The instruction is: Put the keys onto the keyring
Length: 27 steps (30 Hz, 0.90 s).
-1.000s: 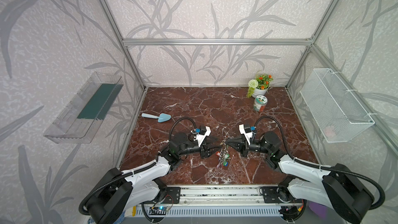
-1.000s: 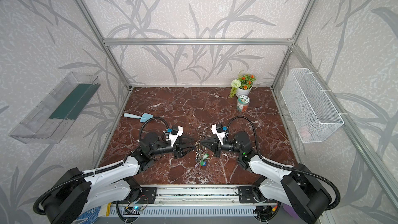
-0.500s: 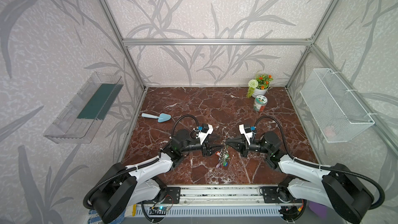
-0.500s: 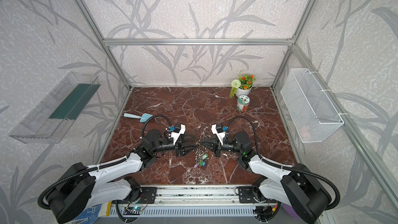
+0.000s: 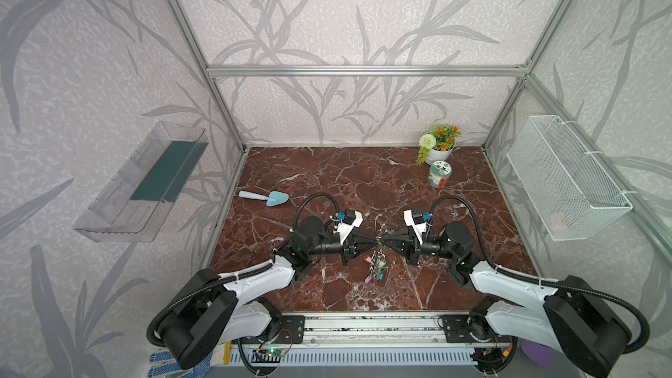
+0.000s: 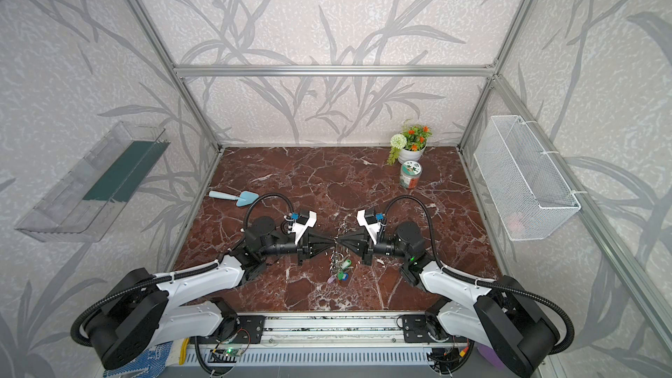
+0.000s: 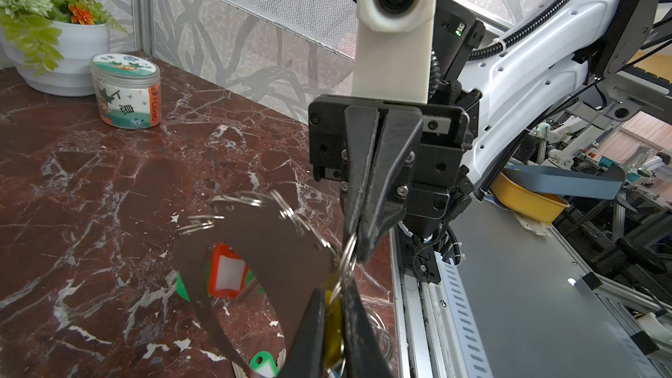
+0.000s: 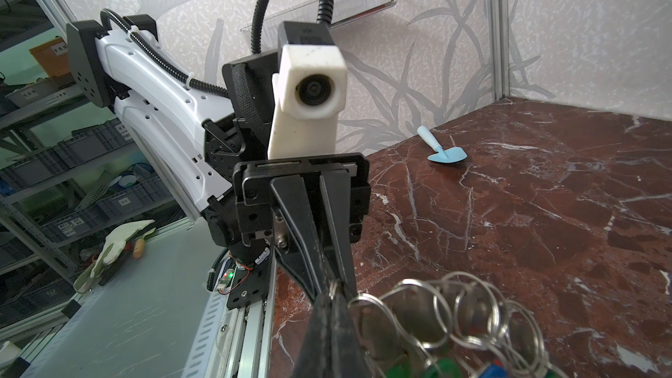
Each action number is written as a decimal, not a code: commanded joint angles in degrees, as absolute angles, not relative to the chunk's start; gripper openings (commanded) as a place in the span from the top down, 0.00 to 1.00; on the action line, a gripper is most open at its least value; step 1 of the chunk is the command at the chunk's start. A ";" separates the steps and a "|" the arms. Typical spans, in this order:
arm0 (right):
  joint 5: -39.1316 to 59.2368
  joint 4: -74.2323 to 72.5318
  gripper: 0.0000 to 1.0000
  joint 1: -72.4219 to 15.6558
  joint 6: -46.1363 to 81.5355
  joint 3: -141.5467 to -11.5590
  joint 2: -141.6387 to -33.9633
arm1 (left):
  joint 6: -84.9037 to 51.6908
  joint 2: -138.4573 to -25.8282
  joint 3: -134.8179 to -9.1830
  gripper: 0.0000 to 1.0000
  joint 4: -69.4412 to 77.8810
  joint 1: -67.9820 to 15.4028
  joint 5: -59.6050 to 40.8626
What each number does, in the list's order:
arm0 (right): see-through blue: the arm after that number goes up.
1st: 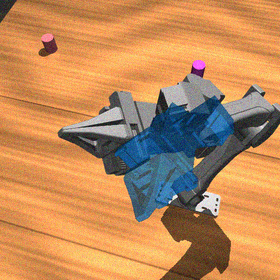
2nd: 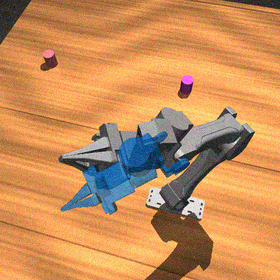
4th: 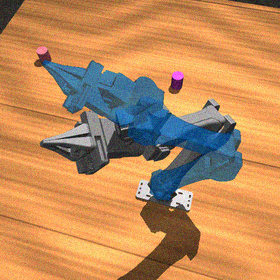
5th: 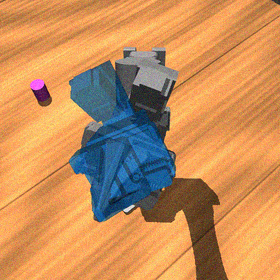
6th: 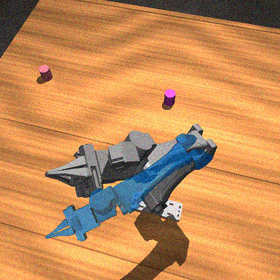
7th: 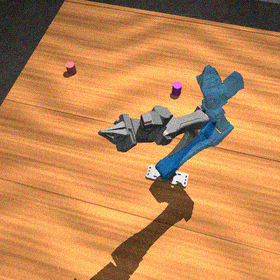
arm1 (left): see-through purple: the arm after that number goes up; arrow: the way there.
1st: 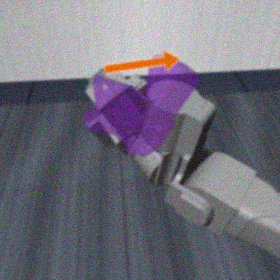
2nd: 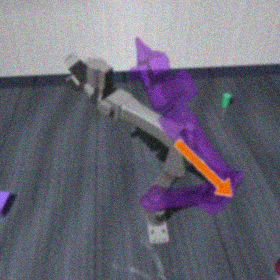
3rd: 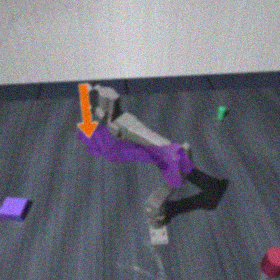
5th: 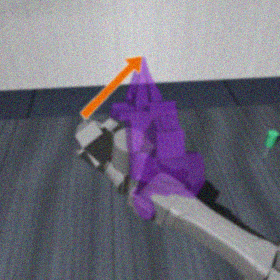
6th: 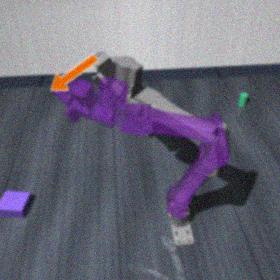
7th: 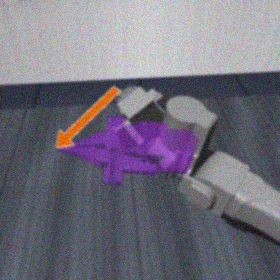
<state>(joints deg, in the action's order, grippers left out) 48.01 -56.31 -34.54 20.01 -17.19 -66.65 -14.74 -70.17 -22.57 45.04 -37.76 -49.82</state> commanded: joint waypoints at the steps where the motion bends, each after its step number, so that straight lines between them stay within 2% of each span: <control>1: 48.43 -60.66 1.00 -34.84 19.78 -17.91 -65.83 | -15.04 -68.90 -23.40 0.91 45.95 -37.92 -49.69; 6: 48.38 -60.64 1.00 -34.84 19.82 -17.91 -65.83 | -14.68 -66.90 -22.96 1.00 43.51 -37.97 -46.33; 20: 48.63 -61.08 1.00 -34.80 20.19 -17.68 -65.03 | -13.80 -65.08 -23.56 1.00 30.62 -40.68 -37.63; 27: 48.96 -61.44 1.00 -34.82 20.48 -17.70 -65.05 | -13.78 -69.58 -26.77 1.00 28.24 -40.64 -38.94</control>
